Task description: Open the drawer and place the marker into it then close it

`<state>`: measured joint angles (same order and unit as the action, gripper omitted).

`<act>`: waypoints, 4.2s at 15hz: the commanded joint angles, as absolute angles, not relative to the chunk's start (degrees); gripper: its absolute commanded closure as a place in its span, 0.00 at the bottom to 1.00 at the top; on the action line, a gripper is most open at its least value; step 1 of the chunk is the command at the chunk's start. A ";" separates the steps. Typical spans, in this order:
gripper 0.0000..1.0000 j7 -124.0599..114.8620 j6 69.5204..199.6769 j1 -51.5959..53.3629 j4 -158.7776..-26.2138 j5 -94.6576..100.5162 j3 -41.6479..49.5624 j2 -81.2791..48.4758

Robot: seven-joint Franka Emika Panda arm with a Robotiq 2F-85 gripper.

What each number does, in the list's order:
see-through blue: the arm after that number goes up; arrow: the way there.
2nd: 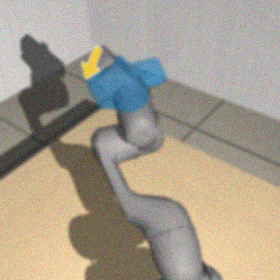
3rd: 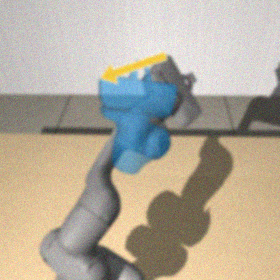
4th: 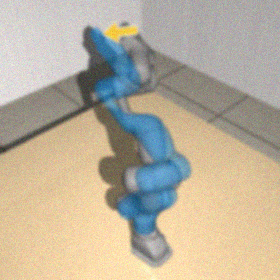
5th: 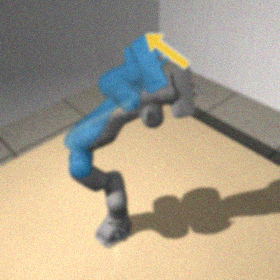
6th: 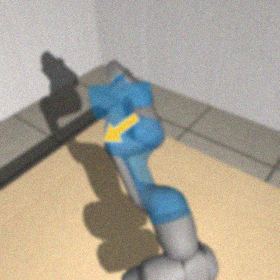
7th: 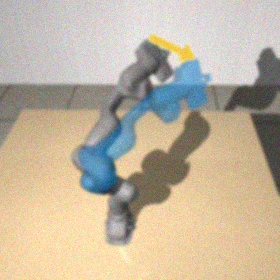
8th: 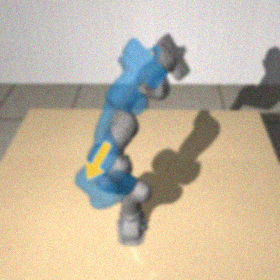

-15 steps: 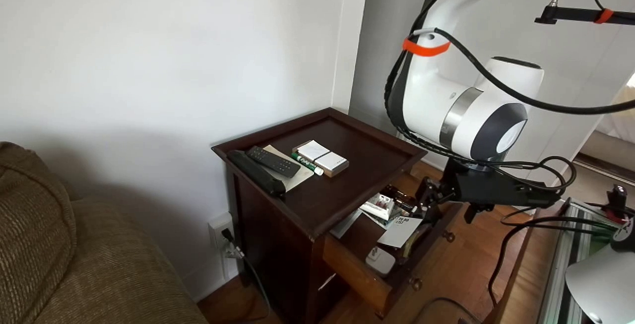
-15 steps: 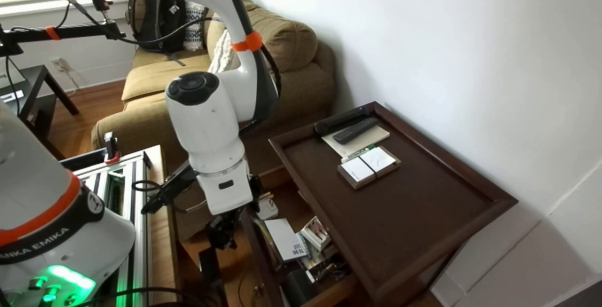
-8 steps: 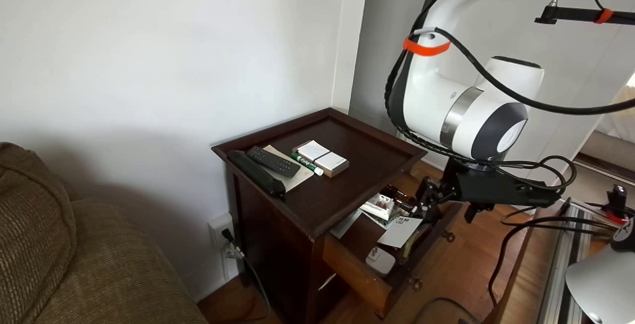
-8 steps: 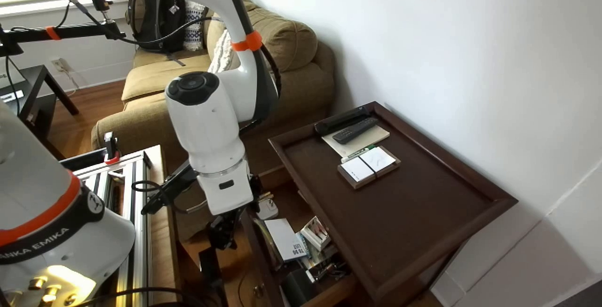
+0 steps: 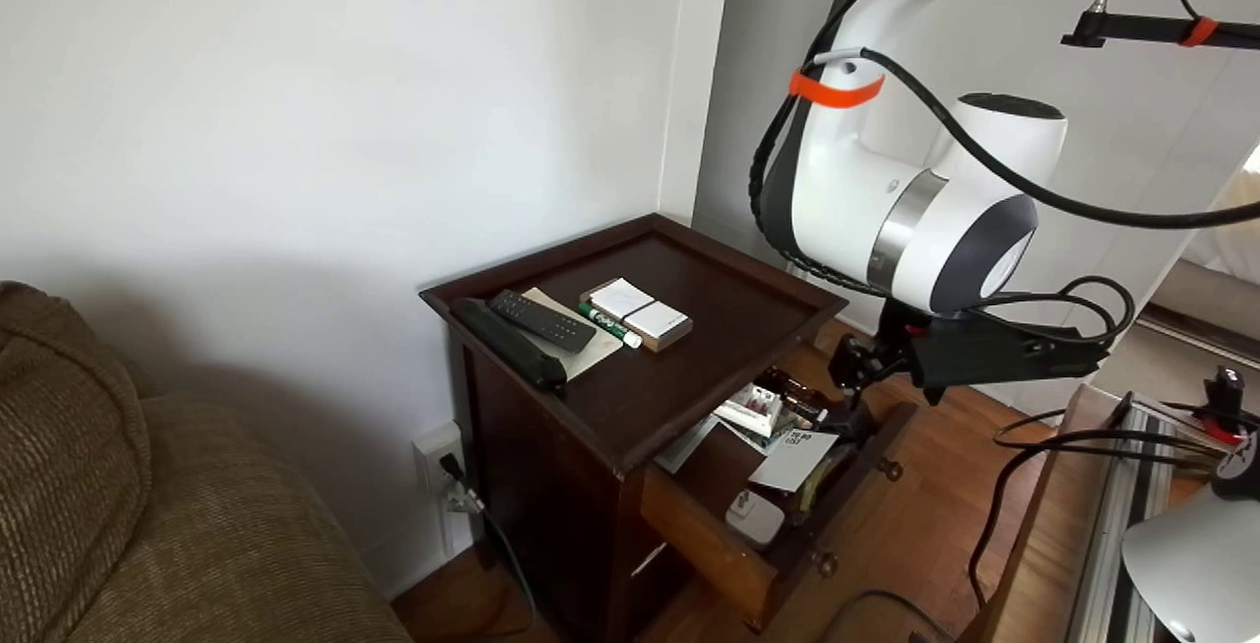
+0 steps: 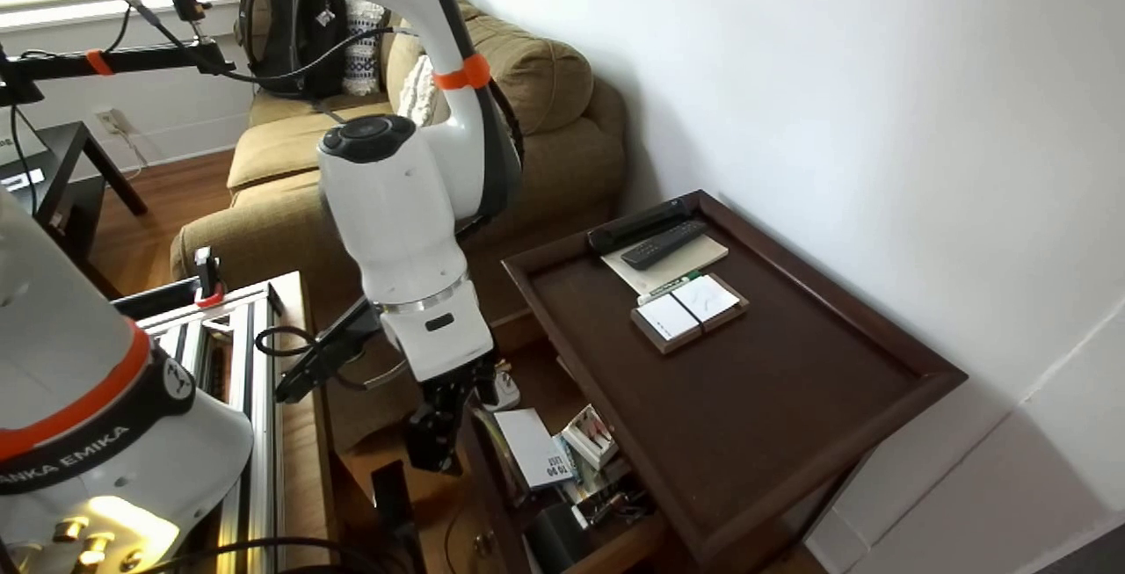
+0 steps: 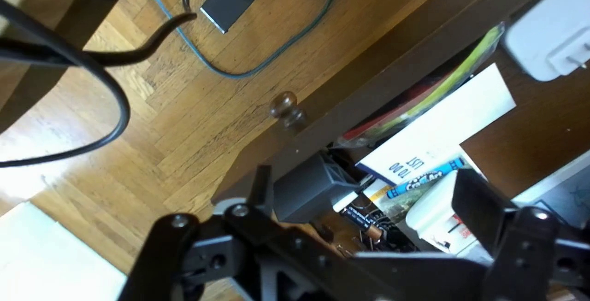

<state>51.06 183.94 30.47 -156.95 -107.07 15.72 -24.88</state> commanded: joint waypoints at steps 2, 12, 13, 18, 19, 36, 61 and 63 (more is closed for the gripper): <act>0.00 53.34 190.94 30.78 -157.42 -100.61 14.64 -22.10; 0.00 61.20 193.00 28.65 -148.19 -86.84 14.55 -19.96; 0.00 61.36 192.20 28.54 -146.38 -85.48 14.68 -19.75; 0.00 58.90 193.50 29.05 -144.15 -85.55 14.17 -20.45; 0.00 58.95 193.49 29.04 -144.10 -85.54 14.21 -20.45; 0.00 50.54 169.03 18.49 -131.32 -72.61 11.17 -27.66; 0.00 56.65 162.46 17.36 -119.15 -71.84 8.70 -38.77; 0.00 58.16 162.55 16.73 -118.72 -72.73 8.06 -39.29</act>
